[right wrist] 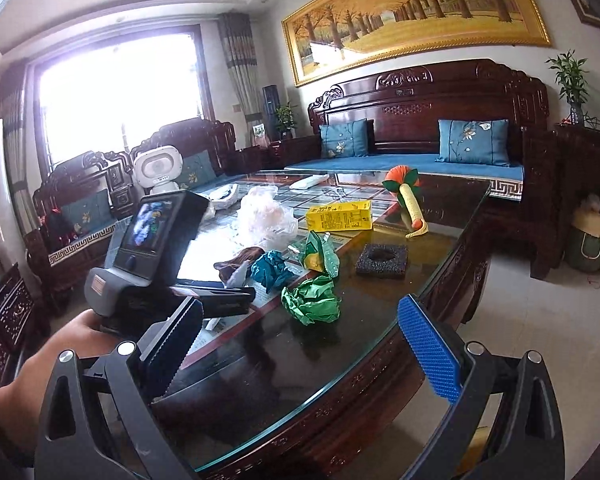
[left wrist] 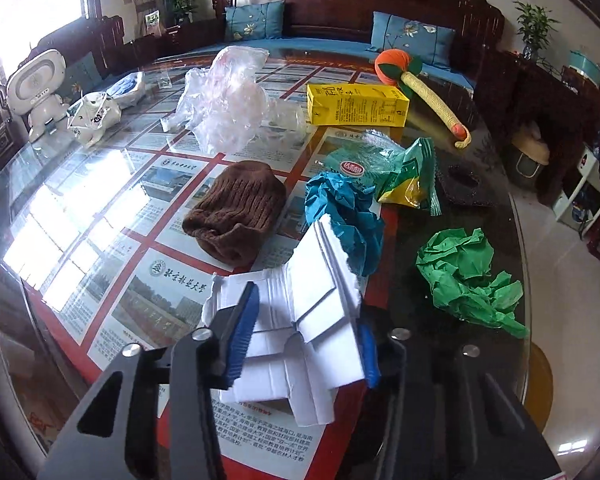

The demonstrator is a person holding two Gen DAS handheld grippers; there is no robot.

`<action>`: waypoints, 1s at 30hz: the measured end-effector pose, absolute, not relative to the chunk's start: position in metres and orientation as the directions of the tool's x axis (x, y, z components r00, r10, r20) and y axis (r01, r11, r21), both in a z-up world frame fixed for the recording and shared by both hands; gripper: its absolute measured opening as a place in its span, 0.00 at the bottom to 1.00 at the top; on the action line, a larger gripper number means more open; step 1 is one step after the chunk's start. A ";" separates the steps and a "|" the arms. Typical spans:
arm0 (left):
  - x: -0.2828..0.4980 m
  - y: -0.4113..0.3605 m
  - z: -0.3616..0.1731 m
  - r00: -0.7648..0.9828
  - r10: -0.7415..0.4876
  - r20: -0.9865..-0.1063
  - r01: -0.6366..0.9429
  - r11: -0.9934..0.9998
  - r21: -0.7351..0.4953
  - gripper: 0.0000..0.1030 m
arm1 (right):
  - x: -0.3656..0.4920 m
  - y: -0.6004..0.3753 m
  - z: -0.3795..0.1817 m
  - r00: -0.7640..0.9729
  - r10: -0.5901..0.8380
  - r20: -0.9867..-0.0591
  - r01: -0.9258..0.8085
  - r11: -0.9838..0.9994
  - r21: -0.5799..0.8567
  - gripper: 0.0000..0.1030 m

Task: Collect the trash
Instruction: 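Return to the table and grasp the white paper with the left gripper, then grasp the green crumpled paper with the right gripper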

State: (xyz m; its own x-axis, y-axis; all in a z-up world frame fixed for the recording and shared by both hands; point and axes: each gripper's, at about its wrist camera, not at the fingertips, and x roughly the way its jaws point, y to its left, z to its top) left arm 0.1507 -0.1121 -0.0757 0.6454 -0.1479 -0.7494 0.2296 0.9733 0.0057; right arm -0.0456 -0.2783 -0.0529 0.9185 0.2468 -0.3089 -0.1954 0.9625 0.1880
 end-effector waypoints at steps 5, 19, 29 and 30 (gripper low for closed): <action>0.143 -0.094 -0.069 0.649 -0.224 -0.727 0.267 0.962 -0.058 0.16 | -0.024 -0.272 -0.057 0.894 0.265 -0.360 -0.200 0.957 0.209 0.92; 0.123 -0.066 -0.049 0.664 -0.335 -0.669 0.314 0.936 -0.157 0.15 | 0.038 -0.243 -0.064 0.829 0.245 -0.502 -0.210 0.970 0.126 0.92; 0.126 -0.064 -0.054 0.641 -0.360 -0.678 0.330 0.927 -0.181 0.13 | 0.101 -0.246 -0.084 0.726 0.253 -0.639 -0.215 0.967 0.138 0.45; 0.125 -0.064 -0.054 0.639 -0.364 -0.678 0.333 0.925 -0.183 0.13 | 0.100 -0.247 -0.084 0.727 0.261 -0.635 -0.219 0.965 0.146 0.43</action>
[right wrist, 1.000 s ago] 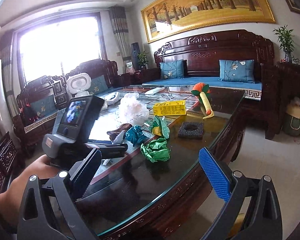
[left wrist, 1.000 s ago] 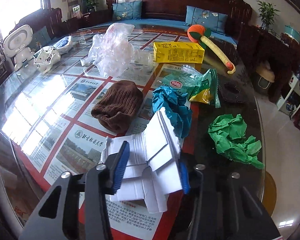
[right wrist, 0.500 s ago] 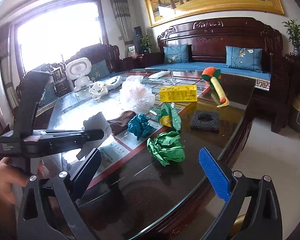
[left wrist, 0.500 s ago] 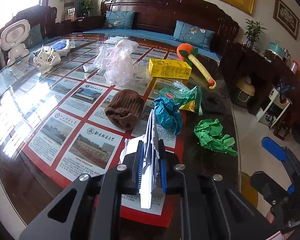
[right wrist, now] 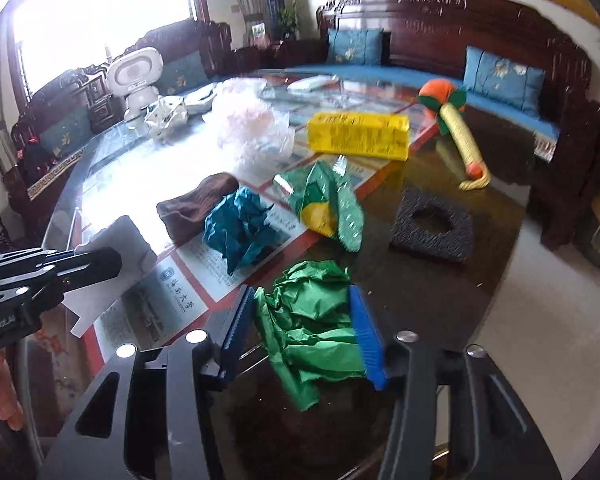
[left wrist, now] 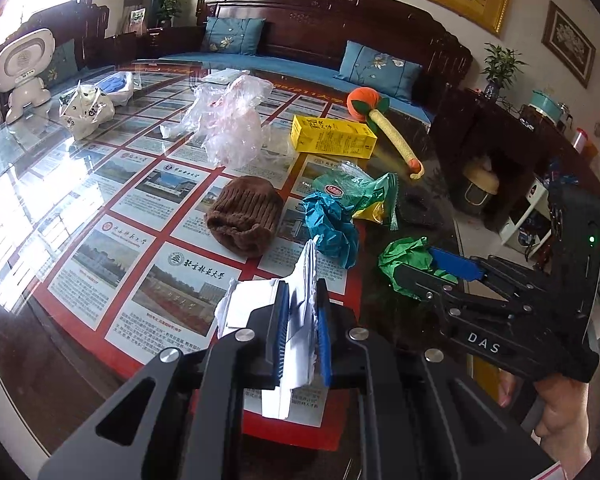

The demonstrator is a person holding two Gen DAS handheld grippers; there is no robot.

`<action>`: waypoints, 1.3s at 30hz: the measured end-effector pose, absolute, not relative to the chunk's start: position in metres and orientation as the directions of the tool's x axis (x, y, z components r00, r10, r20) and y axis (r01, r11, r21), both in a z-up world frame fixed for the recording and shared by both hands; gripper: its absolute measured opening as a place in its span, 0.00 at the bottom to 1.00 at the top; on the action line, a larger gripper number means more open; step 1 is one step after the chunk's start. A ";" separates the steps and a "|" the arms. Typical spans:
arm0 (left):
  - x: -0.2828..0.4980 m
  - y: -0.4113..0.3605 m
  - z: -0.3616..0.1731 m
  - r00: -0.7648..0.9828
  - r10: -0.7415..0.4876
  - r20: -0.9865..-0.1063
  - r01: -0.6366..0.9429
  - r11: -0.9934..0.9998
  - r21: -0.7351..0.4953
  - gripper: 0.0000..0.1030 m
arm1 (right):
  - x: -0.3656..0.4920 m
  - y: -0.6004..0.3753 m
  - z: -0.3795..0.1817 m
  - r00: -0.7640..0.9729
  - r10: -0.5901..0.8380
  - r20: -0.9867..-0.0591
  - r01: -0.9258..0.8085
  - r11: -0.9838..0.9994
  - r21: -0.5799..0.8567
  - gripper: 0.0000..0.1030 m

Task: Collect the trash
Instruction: 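Grasp the green crumpled paper with the right gripper, then carry both to the bucket, open left gripper while right releases the green paper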

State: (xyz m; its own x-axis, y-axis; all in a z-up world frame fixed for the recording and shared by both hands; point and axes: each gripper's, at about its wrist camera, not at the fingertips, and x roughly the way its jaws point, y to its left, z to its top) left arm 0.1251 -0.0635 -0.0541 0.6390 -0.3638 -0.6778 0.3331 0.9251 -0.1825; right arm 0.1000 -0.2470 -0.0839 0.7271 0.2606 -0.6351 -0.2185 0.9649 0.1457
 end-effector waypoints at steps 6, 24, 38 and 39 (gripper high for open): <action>0.121 -0.058 -0.051 0.643 -0.376 -0.668 0.332 0.922 -0.200 0.11 | 0.087 -0.248 -0.074 0.757 0.279 -0.590 -0.245 0.959 0.140 0.07; 0.095 -0.078 -0.021 0.651 -0.446 -0.614 0.416 0.886 -0.203 0.09 | 0.034 -0.277 -0.043 0.830 0.292 -0.476 -0.226 0.955 0.192 0.07; 0.043 -0.231 -0.029 0.434 -0.636 -0.638 0.689 0.691 -0.220 0.09 | -0.096 -0.398 -0.057 0.878 0.050 -0.475 0.064 0.973 0.220 0.07; 0.039 -0.245 -0.034 0.411 -0.644 -0.646 0.706 0.673 -0.222 0.09 | -0.106 -0.407 -0.061 0.875 0.027 -0.484 0.091 0.971 0.220 0.07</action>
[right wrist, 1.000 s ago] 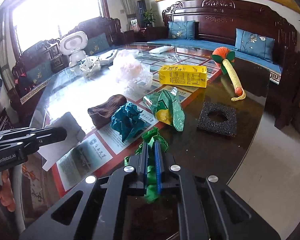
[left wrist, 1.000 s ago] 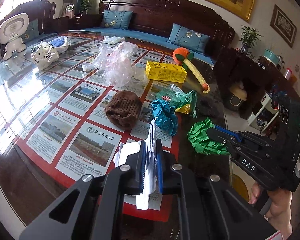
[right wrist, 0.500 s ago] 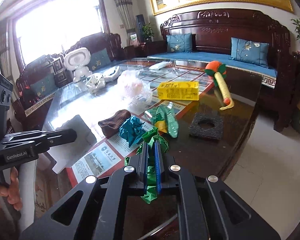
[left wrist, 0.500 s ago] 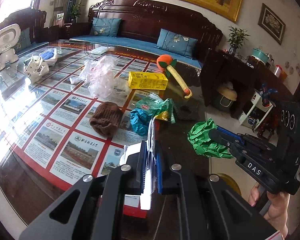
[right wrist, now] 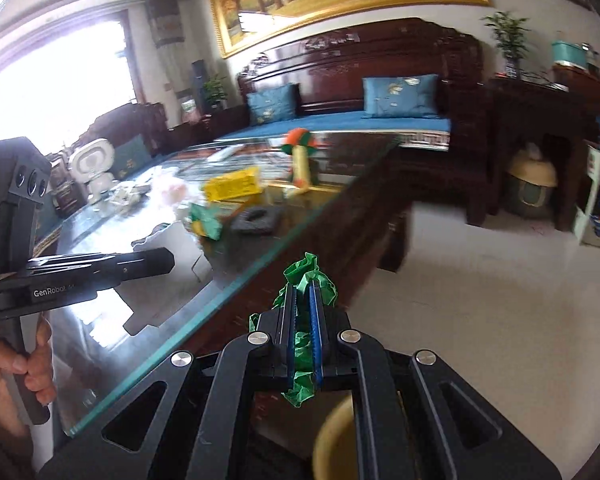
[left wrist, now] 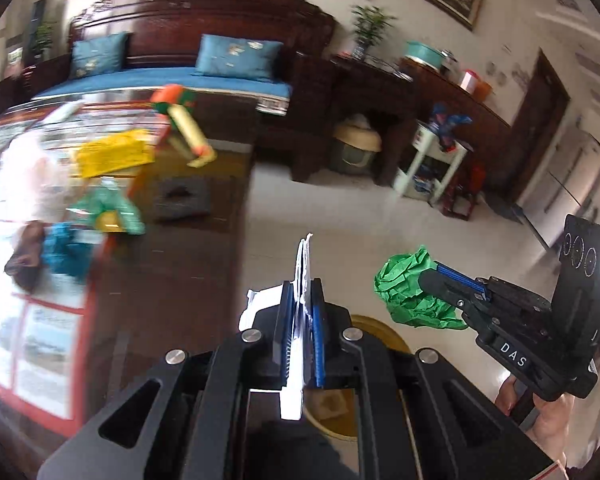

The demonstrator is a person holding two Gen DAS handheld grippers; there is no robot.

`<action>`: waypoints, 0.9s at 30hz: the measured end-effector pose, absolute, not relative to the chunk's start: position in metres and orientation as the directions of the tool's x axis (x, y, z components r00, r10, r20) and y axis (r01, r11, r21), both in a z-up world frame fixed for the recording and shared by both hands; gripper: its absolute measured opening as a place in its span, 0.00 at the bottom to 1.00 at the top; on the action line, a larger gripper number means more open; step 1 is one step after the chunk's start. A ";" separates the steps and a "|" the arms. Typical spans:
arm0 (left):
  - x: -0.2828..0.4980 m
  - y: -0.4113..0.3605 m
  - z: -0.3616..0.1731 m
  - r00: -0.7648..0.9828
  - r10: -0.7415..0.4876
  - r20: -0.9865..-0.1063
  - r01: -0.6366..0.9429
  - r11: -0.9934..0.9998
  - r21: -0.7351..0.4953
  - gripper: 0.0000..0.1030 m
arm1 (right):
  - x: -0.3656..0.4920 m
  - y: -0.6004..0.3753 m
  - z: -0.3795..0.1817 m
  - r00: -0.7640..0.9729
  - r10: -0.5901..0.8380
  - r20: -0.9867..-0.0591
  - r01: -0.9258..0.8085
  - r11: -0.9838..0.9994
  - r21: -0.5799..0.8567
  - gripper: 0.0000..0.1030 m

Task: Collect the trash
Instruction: 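Carry both to the bucket, open left gripper while right releases the green paper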

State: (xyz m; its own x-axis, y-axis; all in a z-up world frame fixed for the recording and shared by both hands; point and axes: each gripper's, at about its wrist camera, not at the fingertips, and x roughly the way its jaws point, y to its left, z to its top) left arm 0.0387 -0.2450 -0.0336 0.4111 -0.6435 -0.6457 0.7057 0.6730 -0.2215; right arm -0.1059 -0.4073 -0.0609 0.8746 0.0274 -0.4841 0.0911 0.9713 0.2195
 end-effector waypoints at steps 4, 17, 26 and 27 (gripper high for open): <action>0.023 -0.304 -0.056 0.297 -0.667 -0.683 0.766 0.594 -0.247 0.09 | -0.140 -0.442 -0.080 0.856 -0.045 -0.516 0.189 0.955 0.229 0.07; -0.018 -0.426 -0.140 0.075 -0.592 -0.802 0.846 0.464 -0.263 0.12 | -0.193 -0.511 -0.139 0.781 -0.133 -0.610 0.360 0.894 0.266 0.07; -0.018 -0.420 -0.160 0.091 -0.548 -0.832 0.827 0.506 -0.243 0.69 | -0.189 -0.521 -0.167 0.747 -0.109 -0.656 0.381 0.879 0.287 0.07; -0.016 -0.417 -0.160 0.099 -0.544 -0.833 0.820 0.518 -0.241 0.69 | -0.186 -0.520 -0.170 0.744 -0.103 -0.660 0.377 0.881 0.287 0.07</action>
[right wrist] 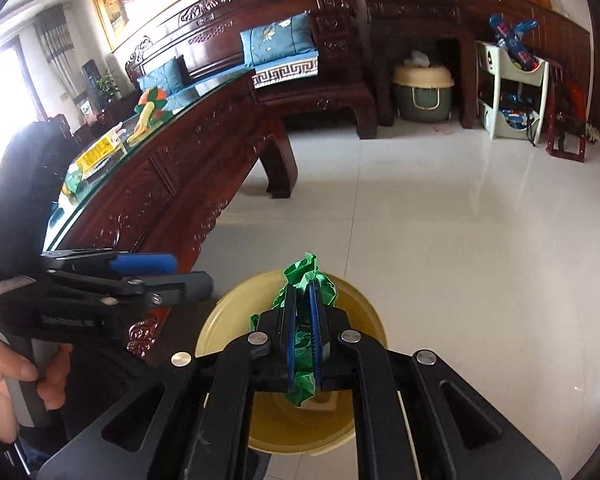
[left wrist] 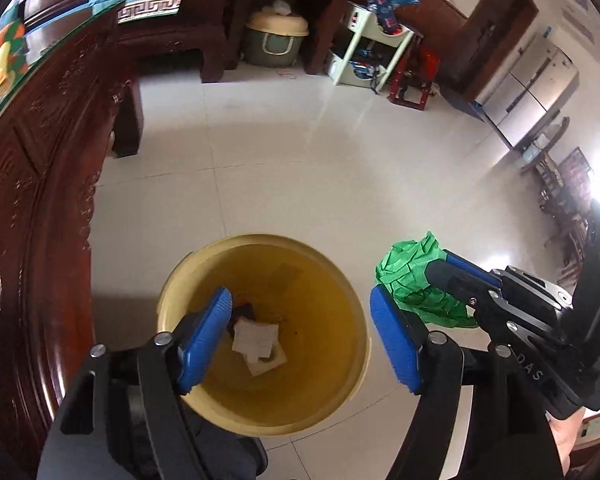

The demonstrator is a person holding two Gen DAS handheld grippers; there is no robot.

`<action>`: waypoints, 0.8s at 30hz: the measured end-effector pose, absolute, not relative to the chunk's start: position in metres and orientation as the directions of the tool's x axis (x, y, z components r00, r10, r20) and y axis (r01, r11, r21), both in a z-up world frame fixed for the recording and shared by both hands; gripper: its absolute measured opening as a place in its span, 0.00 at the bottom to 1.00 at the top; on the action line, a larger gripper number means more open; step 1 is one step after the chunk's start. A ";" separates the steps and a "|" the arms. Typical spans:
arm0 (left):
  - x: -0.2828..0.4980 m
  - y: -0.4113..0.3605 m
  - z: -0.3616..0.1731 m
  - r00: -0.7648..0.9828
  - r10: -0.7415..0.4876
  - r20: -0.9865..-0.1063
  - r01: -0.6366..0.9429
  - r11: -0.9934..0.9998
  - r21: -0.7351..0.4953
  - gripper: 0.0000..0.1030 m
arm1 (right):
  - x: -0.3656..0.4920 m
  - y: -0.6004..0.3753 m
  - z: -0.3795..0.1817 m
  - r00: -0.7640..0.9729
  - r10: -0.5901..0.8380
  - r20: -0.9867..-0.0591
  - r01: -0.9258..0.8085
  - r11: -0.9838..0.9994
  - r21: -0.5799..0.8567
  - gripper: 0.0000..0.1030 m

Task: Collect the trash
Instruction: 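Carry both to the bucket, open left gripper while right releases the green paper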

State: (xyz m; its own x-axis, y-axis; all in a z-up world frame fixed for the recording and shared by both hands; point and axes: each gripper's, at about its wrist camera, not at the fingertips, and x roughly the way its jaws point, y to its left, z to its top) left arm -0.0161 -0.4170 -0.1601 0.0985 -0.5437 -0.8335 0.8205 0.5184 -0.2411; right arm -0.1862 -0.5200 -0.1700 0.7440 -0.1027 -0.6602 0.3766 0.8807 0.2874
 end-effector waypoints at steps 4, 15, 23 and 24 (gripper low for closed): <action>-0.006 -0.405 -0.157 0.139 -0.537 -0.832 0.801 0.555 -0.224 0.69 | -0.176 -0.515 -0.174 0.740 -0.080 -0.668 0.358 0.887 0.291 0.07; 0.022 -0.373 -0.150 0.216 -0.525 -0.823 0.759 0.621 -0.197 0.71 | -0.151 -0.489 -0.168 0.737 -0.058 -0.674 0.296 0.923 0.245 0.26; 0.026 -0.357 -0.131 0.250 -0.558 -0.791 0.758 0.621 -0.198 0.71 | -0.149 -0.474 -0.146 0.747 -0.077 -0.660 0.289 0.932 0.218 0.26; 0.025 -0.353 -0.126 0.261 -0.563 -0.785 0.759 0.622 -0.194 0.71 | -0.150 -0.471 -0.143 0.753 -0.077 -0.653 0.283 0.935 0.215 0.26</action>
State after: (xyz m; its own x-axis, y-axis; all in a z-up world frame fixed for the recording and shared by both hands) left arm 0.0254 -0.3531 -0.1264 0.2606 -0.5627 -0.7845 0.7586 0.6220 -0.1941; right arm -0.1497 -0.4711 -0.1425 0.7531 -0.0773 -0.6534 0.2829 0.9347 0.2154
